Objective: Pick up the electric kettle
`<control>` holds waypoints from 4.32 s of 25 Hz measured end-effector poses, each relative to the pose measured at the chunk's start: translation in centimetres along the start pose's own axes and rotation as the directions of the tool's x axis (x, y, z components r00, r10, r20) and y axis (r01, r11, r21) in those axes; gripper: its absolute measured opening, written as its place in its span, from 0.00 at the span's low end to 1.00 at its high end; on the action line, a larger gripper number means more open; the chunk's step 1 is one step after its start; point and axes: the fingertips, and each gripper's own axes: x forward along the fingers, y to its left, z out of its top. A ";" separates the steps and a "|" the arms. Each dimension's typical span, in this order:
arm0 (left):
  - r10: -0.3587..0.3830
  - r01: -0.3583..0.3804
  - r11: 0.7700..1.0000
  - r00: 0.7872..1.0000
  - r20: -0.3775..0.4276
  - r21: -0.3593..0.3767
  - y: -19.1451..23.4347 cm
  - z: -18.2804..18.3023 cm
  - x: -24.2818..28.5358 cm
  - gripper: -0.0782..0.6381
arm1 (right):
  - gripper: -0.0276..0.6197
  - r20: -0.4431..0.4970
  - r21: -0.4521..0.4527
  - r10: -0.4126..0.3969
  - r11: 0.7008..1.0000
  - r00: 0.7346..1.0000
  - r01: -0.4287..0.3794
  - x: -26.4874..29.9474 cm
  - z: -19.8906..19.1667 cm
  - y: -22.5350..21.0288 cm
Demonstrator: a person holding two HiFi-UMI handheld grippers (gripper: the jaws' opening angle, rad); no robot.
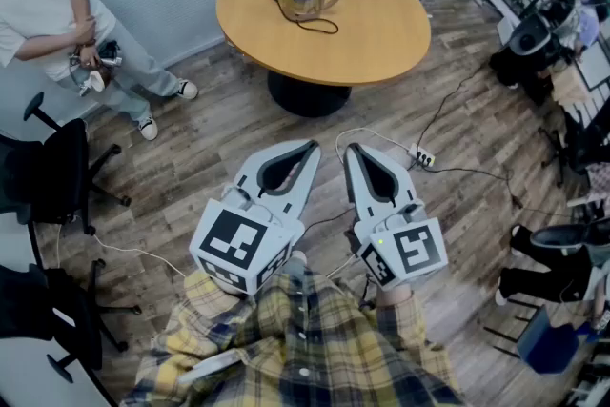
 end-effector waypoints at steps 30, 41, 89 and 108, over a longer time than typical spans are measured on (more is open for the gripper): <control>0.057 -0.056 0.998 0.998 0.018 -0.034 5.4 0.1 4.5 0.11 | 0.09 -0.045 -0.014 0.049 0.999 0.998 -0.050 5.9 -1.6 -3.4; 0.001 0.000 1.000 1.000 0.012 -0.017 16.7 3.6 9.6 0.11 | 0.09 -0.034 -0.017 -0.018 1.000 0.999 0.018 17.9 0.2 -5.5; 0.016 -0.016 1.000 1.000 0.007 -0.013 39.1 8.1 38.3 0.11 | 0.09 -0.062 -0.013 -0.045 0.999 0.997 0.044 45.4 0.8 -28.8; -0.023 0.022 0.999 1.000 -0.020 -0.042 46.9 8.9 43.9 0.11 | 0.09 -0.106 0.000 -0.103 0.995 0.989 0.103 53.3 -0.2 -32.3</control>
